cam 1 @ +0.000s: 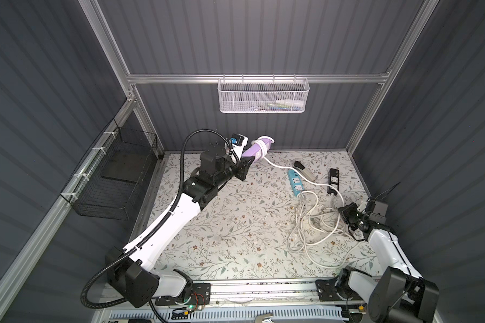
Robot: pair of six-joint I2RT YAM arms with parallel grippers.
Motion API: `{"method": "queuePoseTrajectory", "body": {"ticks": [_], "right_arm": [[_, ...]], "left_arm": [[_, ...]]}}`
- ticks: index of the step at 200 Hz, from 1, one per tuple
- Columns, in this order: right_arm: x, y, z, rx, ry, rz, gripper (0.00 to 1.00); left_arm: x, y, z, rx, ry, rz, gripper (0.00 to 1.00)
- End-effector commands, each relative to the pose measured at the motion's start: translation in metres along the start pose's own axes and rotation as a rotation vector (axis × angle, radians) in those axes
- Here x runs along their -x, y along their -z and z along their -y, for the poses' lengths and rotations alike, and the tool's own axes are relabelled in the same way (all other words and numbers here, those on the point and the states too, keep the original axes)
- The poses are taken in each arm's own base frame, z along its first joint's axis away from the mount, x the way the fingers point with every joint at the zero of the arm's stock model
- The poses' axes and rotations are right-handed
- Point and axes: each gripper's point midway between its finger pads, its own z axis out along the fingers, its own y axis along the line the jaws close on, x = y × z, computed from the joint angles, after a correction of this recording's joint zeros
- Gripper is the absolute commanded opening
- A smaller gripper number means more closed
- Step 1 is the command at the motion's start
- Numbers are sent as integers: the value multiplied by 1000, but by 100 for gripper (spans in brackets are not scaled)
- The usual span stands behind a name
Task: Unwrap the cord wrapped around the power strip
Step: Unwrap the power cord from the power strip.
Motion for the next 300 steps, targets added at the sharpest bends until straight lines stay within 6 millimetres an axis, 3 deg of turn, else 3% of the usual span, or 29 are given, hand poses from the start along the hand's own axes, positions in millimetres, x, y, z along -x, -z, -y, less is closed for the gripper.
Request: {"method": "queuePoseTrajectory", "body": {"ticks": [1, 36, 83, 131, 152, 154, 182, 213, 233, 238, 267, 300], "right_arm": [[10, -4, 18, -80, -52, 60, 0], [13, -3, 27, -130, -47, 87, 0], [13, -5, 17, -80, -20, 67, 42], [22, 17, -10, -4, 62, 114, 66], [23, 34, -47, 145, 159, 140, 76], [23, 35, -51, 160, 170, 142, 77], [14, 56, -122, 426, 373, 137, 89], [-18, 65, -197, 683, 593, 33, 97], [-42, 70, -235, 810, 733, -16, 99], [-47, 62, -239, 821, 752, -39, 99], [-67, 65, -268, 999, 868, -103, 99], [-82, 65, -280, 1104, 970, -155, 99]], "left_arm": [[43, 19, -1, 18, -33, 149, 0], [41, 16, 5, -18, -24, 145, 0], [36, 5, 32, -188, -8, 119, 0], [23, -6, 58, -372, 41, 76, 0], [23, -6, 62, -397, 50, 76, 0], [35, -3, 63, -399, 41, 102, 0], [41, 0, 65, -410, 38, 113, 0], [44, 3, 66, -411, 35, 120, 0], [46, 5, 66, -413, 32, 121, 0], [45, 5, 66, -412, 33, 120, 0], [48, 8, 67, -416, 29, 125, 0], [50, 11, 67, -415, 23, 128, 0]]}}
